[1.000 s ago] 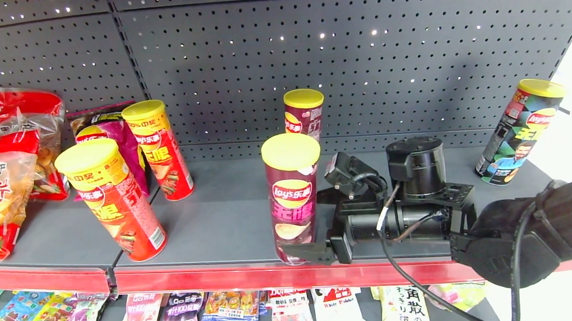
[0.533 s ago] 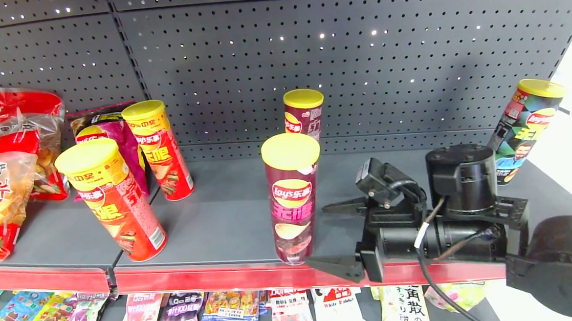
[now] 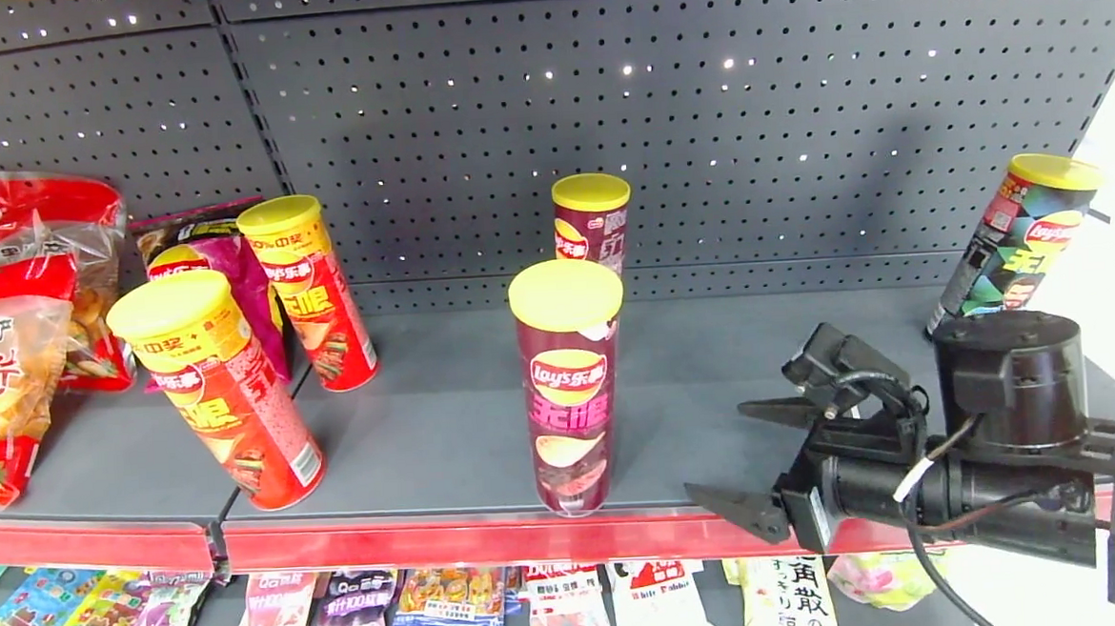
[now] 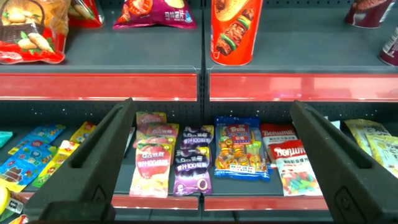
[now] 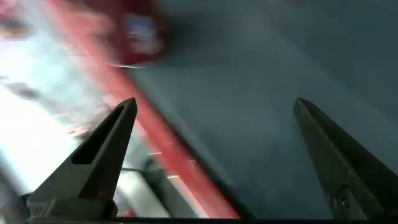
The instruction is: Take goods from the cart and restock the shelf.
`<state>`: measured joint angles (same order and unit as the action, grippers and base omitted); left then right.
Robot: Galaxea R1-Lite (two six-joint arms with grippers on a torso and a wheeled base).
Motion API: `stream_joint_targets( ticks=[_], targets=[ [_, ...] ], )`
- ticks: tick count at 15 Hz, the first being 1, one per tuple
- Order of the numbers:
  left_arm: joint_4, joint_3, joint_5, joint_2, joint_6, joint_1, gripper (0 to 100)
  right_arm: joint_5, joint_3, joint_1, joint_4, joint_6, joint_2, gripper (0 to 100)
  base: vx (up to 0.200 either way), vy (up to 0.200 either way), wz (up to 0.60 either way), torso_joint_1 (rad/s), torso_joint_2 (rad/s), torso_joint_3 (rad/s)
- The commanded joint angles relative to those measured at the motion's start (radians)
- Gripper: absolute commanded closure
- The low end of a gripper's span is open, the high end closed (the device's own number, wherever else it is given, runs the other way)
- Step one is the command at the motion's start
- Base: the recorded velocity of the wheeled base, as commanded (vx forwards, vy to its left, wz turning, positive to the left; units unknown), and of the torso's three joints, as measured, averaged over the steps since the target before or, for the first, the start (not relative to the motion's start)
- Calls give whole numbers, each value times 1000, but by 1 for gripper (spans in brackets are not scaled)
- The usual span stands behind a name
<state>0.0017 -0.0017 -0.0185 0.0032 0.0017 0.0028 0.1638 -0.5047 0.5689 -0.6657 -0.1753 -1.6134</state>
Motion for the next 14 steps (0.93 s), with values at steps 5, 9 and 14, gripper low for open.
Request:
stream_joint_targets(
  ticks=[5, 9, 14],
  targets=[
    [0, 2, 0, 1, 0, 0, 0, -61, -87, 62, 8, 5, -102, 0, 0, 0, 0, 0, 0, 0],
    [0, 0, 0, 1, 0, 0, 0, -61, -130, 62, 8, 5, -160, 0, 0, 0, 0, 0, 0, 0],
    [0, 0, 0, 1, 0, 0, 0, -61, -176, 71, 8, 5, -210, 0, 0, 0, 0, 0, 0, 0]
  ],
)
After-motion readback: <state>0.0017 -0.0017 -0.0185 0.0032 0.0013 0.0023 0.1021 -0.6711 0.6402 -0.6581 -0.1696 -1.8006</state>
